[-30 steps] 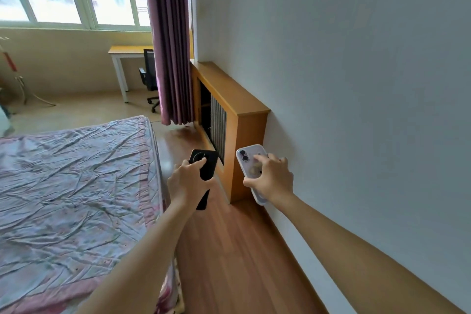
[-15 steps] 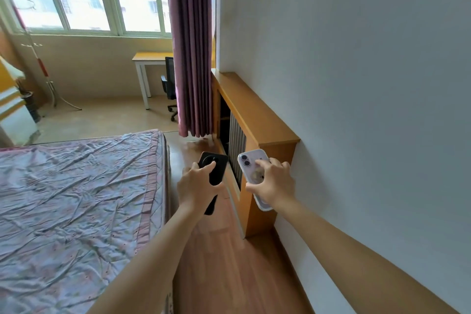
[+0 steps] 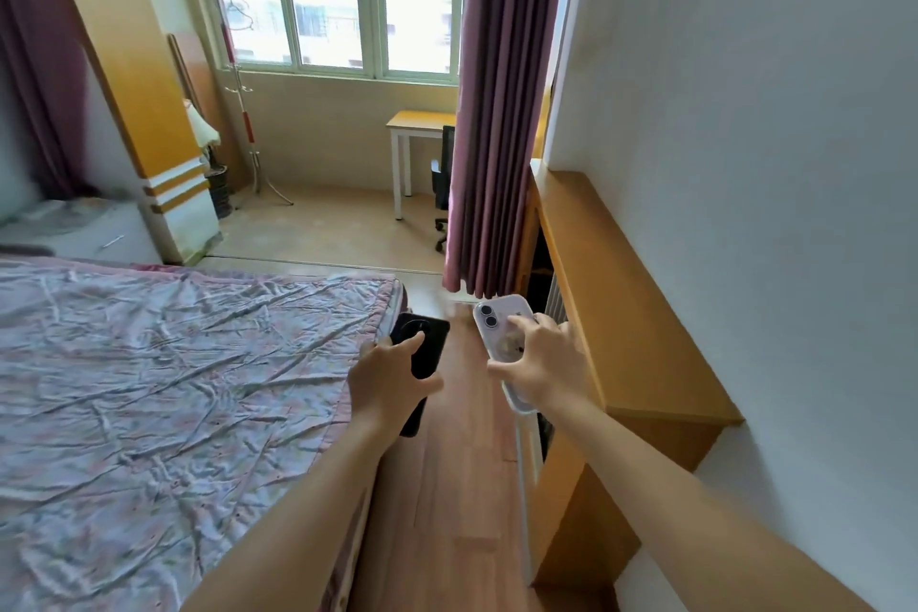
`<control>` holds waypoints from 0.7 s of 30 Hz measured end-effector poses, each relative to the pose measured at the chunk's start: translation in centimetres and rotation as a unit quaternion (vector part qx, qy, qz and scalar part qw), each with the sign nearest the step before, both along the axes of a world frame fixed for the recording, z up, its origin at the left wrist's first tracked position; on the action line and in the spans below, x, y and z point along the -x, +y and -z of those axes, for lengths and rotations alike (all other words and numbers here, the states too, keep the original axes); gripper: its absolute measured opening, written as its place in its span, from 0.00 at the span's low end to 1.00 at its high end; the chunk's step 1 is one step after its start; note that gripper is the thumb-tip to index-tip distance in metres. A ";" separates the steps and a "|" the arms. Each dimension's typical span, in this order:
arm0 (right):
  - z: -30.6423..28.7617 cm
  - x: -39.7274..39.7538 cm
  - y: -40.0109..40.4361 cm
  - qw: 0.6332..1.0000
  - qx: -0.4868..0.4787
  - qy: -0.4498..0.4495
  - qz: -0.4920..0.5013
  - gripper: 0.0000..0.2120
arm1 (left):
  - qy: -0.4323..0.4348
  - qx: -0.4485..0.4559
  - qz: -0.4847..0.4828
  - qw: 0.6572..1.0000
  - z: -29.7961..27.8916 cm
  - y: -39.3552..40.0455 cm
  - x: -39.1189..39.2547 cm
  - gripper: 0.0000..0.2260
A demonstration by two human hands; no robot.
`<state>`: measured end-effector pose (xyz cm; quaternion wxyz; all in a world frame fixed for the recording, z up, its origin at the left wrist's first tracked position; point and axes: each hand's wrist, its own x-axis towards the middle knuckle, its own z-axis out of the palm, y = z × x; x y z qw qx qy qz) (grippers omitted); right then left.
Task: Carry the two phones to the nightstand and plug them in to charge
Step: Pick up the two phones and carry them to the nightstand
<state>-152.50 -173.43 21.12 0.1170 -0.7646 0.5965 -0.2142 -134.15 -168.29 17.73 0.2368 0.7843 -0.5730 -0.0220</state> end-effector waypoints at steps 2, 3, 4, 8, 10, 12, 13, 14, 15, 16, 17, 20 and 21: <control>0.2 -1.0 -3.3 1.000 -0.012 -0.015 -0.008 0.35 | -0.004 -0.004 -0.013 1.000 0.0 -2.7 -1.2 0.29; 0.4 -1.5 -4.9 1.000 -0.013 -0.021 -0.012 0.35 | -0.007 -0.008 -0.018 1.000 0.1 -4.1 -1.8 0.29; 0.6 -2.1 -6.6 1.000 -0.013 -0.023 -0.018 0.35 | -0.008 -0.012 -0.021 1.000 0.1 -5.6 -2.5 0.30; 1.4 -4.6 -13.8 0.999 -0.011 -0.025 -0.033 0.34 | -0.004 -0.016 -0.037 0.999 0.6 -11.9 -5.5 0.29; 1.7 -6.2 -17.6 0.999 -0.011 -0.026 -0.036 0.35 | 0.000 -0.014 -0.038 0.999 1.0 -15.7 -7.1 0.29; 1.9 -7.9 -21.4 0.999 -0.008 -0.029 -0.037 0.34 | 0.000 -0.016 -0.035 0.999 1.2 -19.8 -8.7 0.30; 2.0 -9.0 -24.0 0.999 -0.006 -0.030 -0.035 0.34 | 0.000 -0.016 -0.035 0.999 1.3 -22.4 -9.7 0.30; 1.9 -10.0 -26.1 0.999 -0.003 -0.029 -0.034 0.33 | -0.004 -0.017 -0.034 0.999 1.2 -24.7 -10.5 0.30; 1.7 -10.5 -27.2 0.999 -0.002 -0.026 -0.034 0.33 | -0.007 -0.018 -0.031 0.999 1.0 -25.9 -10.9 0.30; 1.6 -11.2 -28.9 0.999 0.002 -0.025 -0.033 0.33 | -0.008 -0.014 -0.027 0.999 0.8 -27.8 -11.5 0.30; 1.5 -12.0 -30.9 0.999 0.007 -0.026 -0.030 0.33 | -0.009 -0.010 -0.022 1.000 0.8 -30.2 -12.4 0.30; 0.8 -14.0 -36.3 0.999 0.019 -0.026 -0.019 0.32 | -0.014 -0.005 -0.014 1.000 0.2 -36.9 -14.7 0.29; 0.7 -14.5 -38.1 0.999 0.019 -0.024 -0.016 0.31 | -0.015 -0.005 -0.010 1.000 0.0 -39.0 -15.3 0.29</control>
